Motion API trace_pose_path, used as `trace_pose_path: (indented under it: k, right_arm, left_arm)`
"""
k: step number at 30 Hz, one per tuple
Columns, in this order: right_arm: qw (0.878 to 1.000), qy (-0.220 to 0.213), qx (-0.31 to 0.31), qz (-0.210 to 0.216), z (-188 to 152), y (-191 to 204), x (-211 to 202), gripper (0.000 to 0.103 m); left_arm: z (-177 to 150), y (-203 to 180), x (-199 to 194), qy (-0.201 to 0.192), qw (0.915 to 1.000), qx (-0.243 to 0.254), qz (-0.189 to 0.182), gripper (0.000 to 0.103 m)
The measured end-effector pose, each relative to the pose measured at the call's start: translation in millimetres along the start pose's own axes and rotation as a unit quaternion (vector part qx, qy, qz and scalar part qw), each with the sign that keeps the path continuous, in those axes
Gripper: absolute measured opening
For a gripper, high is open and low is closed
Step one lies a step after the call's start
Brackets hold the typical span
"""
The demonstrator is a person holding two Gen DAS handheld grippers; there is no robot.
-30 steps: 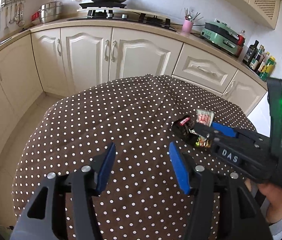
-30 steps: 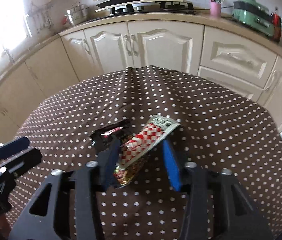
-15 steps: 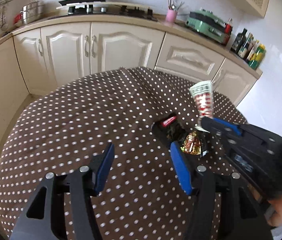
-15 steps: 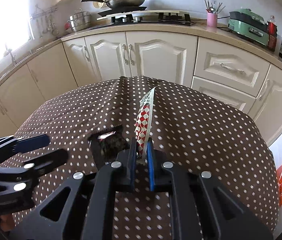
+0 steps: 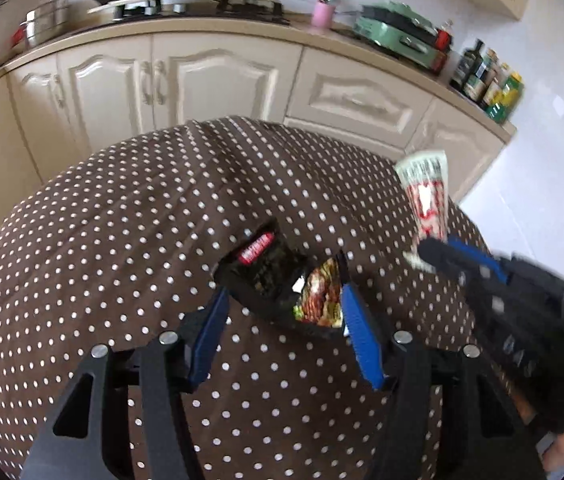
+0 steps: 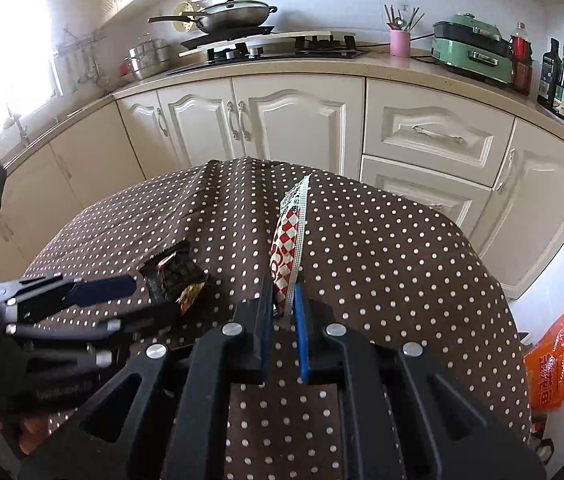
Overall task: Collect trash
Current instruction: 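Grasp the red-white checkered wrapper with the right tool while the left tool grasps the dark snack wrapper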
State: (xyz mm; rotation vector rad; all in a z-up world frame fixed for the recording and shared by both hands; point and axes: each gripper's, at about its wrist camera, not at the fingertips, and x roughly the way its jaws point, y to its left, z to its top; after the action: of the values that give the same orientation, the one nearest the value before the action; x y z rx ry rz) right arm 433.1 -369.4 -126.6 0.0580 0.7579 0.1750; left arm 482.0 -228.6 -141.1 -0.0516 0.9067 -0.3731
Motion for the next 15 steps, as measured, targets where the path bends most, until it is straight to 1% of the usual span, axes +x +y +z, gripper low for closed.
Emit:
trace_pose_path:
  k: [1, 2, 4, 6, 9, 12, 13, 15]
  right_arm:
    - [1.0, 0.001, 0.0, 0.004, -1, 0, 0, 0.009]
    - [1.0, 0.001, 0.0, 0.006, -2, 0, 0, 0.009]
    - [1.0, 0.0, 0.001, 0.009, -2, 0, 1, 0.009]
    - [1.0, -0.001, 0.007, 0.01, -3, -3, 1, 0.009]
    - [1.0, -0.004, 0.014, 0.007, -4, -10, 0, 0.009]
    - [1.0, -0.011, 0.009, -0.008, -6, -12, -4, 0.009]
    - [1.0, -0.012, 0.01, -0.011, -6, -14, -5, 0.009]
    - [1.0, -0.009, 0.016, 0.002, -7, -17, -6, 0.009]
  left_arm:
    - [1, -4, -3, -0.011, 0.9999, 0.004, 0.004, 0.057]
    - [1, -9, -5, -0.021, 0.9996, 0.02, 0.006, 0.057]
    - [1, -20, -5, -0.019, 0.9983, 0.053, 0.017, 0.057]
    - [0, -34, -7, -0.017, 0.9964, 0.082, 0.012, 0.056]
    - [-2, -46, -5, -0.019, 0.9924, 0.117, 0.033, 0.057]
    - [-3, -50, 2, -0.01, 0.9922, 0.121, 0.026, 0.057]
    - [-3, -49, 4, -0.008, 0.992, 0.122, 0.029, 0.057]
    - [-1, -50, 14, 0.002, 0.9917, 0.123, 0.038, 0.057]
